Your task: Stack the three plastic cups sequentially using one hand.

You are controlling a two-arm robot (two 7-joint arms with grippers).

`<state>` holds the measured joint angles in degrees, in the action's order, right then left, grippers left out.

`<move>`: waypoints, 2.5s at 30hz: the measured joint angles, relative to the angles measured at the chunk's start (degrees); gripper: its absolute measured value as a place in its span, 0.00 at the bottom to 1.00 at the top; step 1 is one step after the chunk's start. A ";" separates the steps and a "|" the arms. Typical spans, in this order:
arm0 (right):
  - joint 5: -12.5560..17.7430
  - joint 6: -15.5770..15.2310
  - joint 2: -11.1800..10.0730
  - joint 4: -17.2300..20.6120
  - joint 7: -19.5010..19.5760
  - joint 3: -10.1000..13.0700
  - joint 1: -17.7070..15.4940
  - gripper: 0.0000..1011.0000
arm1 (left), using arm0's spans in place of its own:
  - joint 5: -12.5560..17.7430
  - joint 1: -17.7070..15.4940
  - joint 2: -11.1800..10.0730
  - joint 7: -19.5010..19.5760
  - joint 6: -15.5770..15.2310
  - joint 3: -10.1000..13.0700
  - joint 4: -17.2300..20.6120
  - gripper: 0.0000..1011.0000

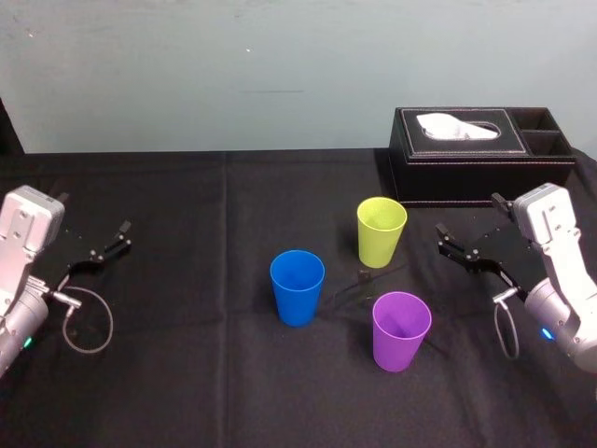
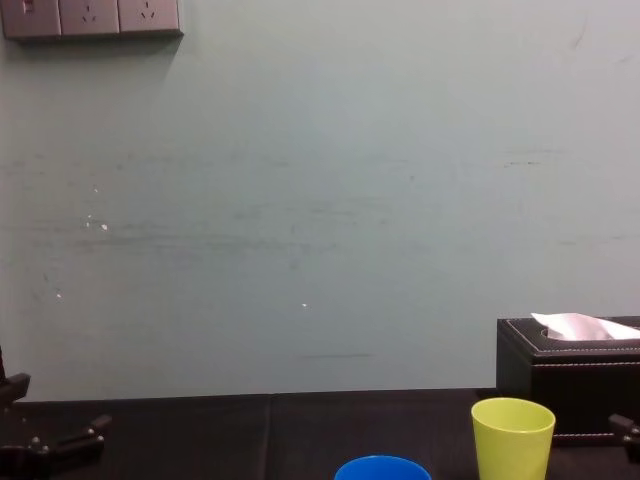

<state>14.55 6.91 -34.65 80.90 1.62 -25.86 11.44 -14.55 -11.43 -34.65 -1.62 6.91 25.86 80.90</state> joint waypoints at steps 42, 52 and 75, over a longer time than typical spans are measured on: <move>0.00 0.00 0.00 0.00 0.00 0.00 0.00 0.99 | 0.00 0.00 0.00 0.00 0.00 0.00 0.00 1.00; 0.00 0.00 0.00 0.00 0.00 0.00 0.00 0.99 | 0.00 0.00 0.00 0.00 0.00 0.00 0.00 1.00; 3.83 -0.74 -2.78 7.52 -5.93 5.28 -6.10 0.99 | 0.00 0.00 0.00 0.00 0.00 0.00 0.00 1.00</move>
<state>18.37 6.16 -37.43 88.42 -4.31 -20.58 5.34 -14.55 -11.43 -34.65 -1.62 6.91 25.86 80.90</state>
